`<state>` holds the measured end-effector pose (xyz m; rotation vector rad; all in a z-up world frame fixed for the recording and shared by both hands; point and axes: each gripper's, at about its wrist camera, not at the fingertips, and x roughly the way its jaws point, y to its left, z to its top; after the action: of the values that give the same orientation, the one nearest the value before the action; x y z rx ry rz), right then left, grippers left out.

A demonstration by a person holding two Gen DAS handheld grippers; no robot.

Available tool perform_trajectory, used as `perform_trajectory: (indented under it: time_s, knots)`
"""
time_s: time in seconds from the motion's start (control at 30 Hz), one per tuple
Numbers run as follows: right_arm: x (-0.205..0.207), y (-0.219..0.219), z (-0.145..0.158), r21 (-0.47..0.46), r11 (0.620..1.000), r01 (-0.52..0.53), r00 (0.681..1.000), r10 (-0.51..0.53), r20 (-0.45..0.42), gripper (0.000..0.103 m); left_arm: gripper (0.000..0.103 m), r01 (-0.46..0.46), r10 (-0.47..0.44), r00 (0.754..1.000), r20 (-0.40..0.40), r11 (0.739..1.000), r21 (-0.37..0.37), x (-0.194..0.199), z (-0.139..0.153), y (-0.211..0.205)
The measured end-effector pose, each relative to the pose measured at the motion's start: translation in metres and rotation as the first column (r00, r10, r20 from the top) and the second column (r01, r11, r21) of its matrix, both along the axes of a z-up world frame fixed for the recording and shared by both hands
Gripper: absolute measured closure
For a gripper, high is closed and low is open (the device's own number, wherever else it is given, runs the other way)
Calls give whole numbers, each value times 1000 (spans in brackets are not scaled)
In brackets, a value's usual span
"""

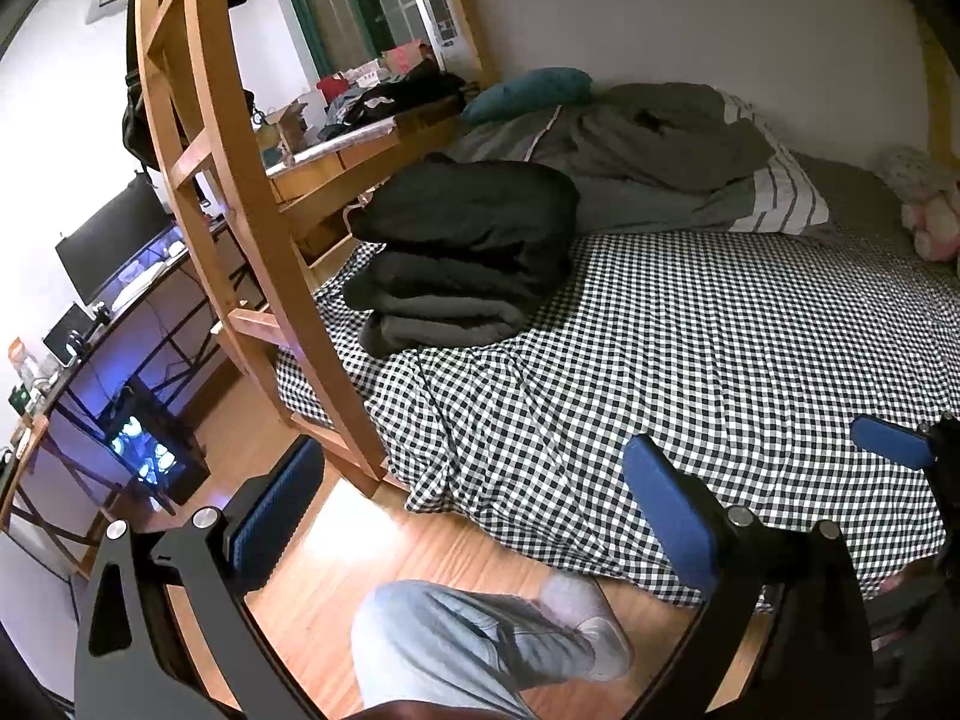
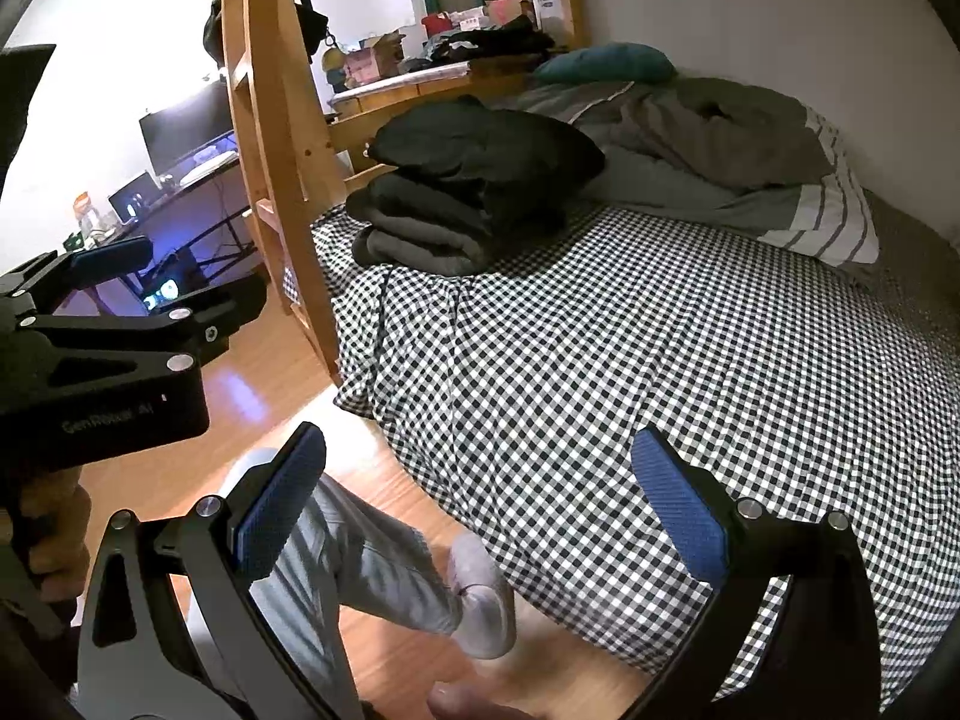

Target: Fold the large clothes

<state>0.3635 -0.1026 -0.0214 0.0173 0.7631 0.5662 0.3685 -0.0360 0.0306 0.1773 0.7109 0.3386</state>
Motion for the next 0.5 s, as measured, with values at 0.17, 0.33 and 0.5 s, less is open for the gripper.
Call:
perform_trajectory:
  time_s: [0.17, 0.33, 0.5]
  knots:
    - [-1, 1, 0, -3, 1000, -6, 1000, 6, 1, 3, 5, 1, -1, 1000, -2, 1000, 1, 1, 0, -1]
    - [0, 1, 0, -1, 1000, -9, 1000, 9, -2, 3, 5, -1, 1, 1000, -2, 1000, 1, 0, 0, -1]
    - [1, 1, 0, -2, 1000, -6, 1000, 6, -6, 3, 5, -1, 1, 1000, -3, 1000, 1, 0, 0, -2]
